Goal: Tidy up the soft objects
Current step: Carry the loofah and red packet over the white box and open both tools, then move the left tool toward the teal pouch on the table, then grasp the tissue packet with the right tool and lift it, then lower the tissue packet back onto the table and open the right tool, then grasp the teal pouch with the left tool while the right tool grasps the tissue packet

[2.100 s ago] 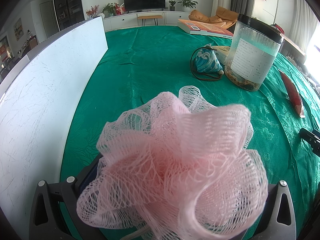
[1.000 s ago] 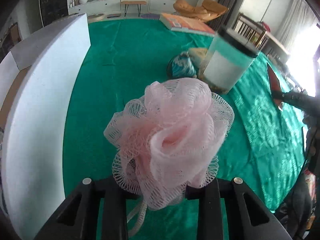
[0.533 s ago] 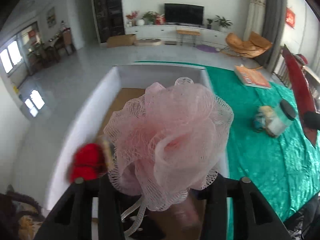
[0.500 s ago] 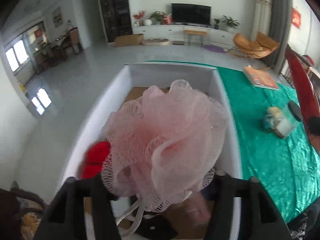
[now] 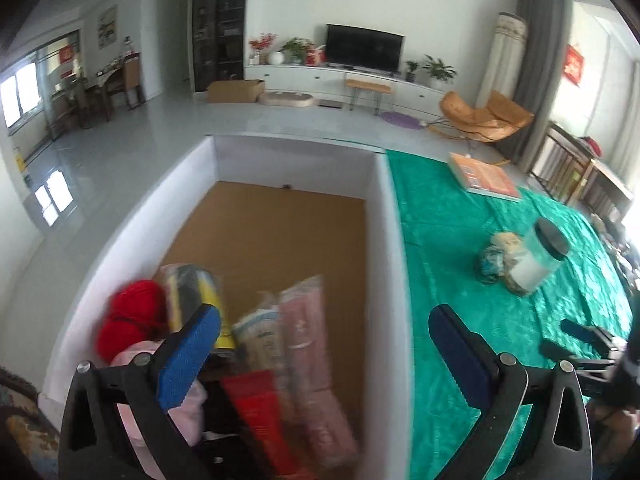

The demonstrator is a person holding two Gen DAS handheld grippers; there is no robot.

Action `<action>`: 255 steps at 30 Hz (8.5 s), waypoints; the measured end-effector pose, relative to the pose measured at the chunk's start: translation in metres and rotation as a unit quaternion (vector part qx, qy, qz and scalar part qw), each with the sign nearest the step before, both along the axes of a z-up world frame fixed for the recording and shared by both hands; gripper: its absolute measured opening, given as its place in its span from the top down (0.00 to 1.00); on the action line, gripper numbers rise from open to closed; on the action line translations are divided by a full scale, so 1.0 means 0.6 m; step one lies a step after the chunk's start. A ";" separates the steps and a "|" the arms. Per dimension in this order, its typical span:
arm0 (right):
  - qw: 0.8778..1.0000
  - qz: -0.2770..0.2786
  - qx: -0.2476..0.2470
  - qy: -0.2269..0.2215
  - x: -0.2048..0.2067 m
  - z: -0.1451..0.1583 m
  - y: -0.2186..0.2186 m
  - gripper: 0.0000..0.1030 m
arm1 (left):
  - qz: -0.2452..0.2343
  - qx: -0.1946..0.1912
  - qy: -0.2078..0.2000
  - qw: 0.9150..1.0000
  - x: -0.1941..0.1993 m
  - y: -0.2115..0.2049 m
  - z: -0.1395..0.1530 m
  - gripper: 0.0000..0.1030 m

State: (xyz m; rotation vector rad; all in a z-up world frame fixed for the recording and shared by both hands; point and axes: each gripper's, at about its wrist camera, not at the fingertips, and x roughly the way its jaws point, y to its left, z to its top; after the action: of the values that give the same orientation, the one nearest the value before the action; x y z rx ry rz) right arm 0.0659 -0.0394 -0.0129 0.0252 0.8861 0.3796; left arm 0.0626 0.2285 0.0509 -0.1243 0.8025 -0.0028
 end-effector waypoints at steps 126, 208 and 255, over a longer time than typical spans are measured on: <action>0.964 -0.266 0.001 -0.027 0.096 -0.084 -0.344 0.14 | -0.003 0.048 0.075 0.996 0.279 -0.302 -0.256 0.00; 0.964 -0.251 -0.081 0.021 0.019 -0.143 -0.277 0.13 | -0.003 0.046 0.075 0.996 0.278 -0.303 -0.255 0.00; 0.965 -0.248 -0.081 0.022 0.014 -0.141 -0.279 0.10 | -0.003 0.046 0.075 0.996 0.278 -0.302 -0.255 0.00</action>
State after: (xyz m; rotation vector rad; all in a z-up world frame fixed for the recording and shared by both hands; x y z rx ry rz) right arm 0.0745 -0.2066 -0.0976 0.1035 0.9183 -0.1630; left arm 0.2292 0.0471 -0.1019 -0.0345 0.9510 0.0375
